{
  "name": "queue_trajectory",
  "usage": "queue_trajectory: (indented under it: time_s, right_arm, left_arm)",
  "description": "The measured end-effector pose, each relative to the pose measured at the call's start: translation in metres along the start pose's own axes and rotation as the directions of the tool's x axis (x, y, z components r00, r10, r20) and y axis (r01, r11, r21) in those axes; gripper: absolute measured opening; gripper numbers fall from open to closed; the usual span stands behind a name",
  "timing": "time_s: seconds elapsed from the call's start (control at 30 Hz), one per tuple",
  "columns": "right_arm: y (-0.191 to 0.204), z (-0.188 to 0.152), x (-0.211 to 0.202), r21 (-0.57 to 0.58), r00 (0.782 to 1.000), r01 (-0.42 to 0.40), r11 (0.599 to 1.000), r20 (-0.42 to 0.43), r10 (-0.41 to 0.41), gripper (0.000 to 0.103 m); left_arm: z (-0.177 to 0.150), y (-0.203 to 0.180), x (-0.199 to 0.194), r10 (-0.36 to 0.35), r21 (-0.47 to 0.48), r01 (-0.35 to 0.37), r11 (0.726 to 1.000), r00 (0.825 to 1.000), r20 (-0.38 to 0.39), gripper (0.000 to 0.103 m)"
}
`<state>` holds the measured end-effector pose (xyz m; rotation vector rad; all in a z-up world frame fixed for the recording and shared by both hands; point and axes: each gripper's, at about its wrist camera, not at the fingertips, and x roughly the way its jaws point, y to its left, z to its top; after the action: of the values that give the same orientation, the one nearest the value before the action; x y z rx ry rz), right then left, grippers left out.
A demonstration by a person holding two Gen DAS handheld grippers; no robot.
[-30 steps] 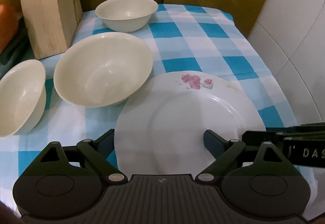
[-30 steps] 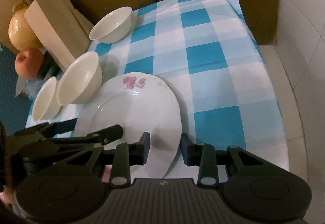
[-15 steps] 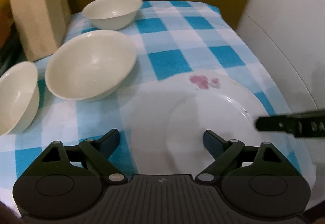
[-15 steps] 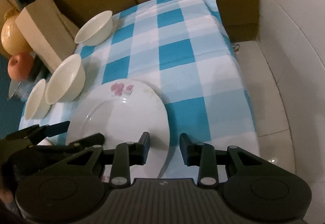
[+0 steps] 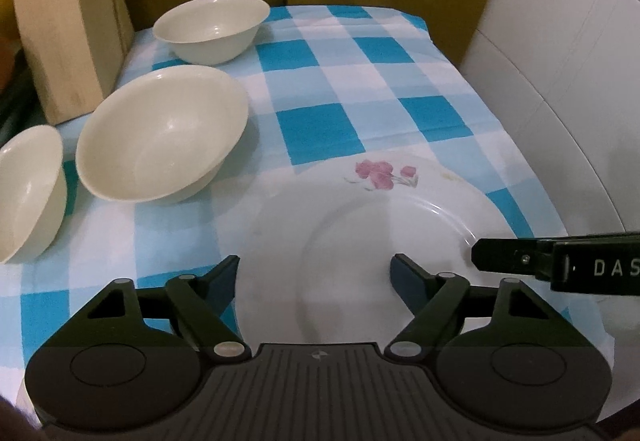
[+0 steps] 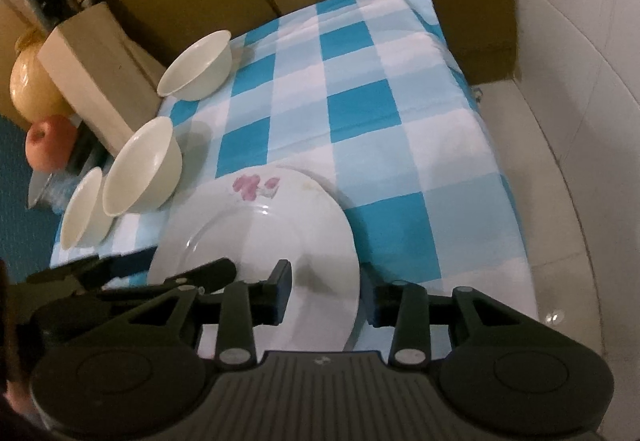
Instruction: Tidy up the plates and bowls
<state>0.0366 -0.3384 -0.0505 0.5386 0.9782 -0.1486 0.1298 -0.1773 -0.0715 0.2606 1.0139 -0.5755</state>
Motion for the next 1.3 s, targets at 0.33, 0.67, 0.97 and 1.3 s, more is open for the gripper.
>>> queue_trajectory:
  time_s: [0.33, 0.67, 0.97, 1.3]
  right_arm:
    - [0.005, 0.006, -0.014, -0.014, 0.999, -0.01, 1.0, 0.04, 0.01, 0.032]
    - [0.009, 0.008, -0.017, -0.013, 0.999, -0.026, 1.0, 0.041, 0.027, 0.032]
    - [0.016, 0.009, -0.021, -0.018, 0.998, -0.048, 0.999, 0.046, 0.049, 0.032]
    - [0.033, 0.008, -0.022, -0.035, 0.995, -0.09, 0.995, 0.037, 0.091, 0.032]
  left_arm:
    - [0.006, 0.0, -0.015, 0.005, -0.009, -0.005, 1.0, 0.999, 0.051, 0.081]
    - [0.005, -0.001, -0.024, 0.023, -0.009, -0.022, 1.0, 0.997, 0.069, 0.081]
    - [0.007, 0.006, -0.035, 0.03, -0.031, -0.028, 0.999, 0.996, 0.08, 0.081]
    - [0.0, 0.022, -0.053, 0.059, -0.054, -0.054, 0.997, 0.994, 0.096, 0.081]
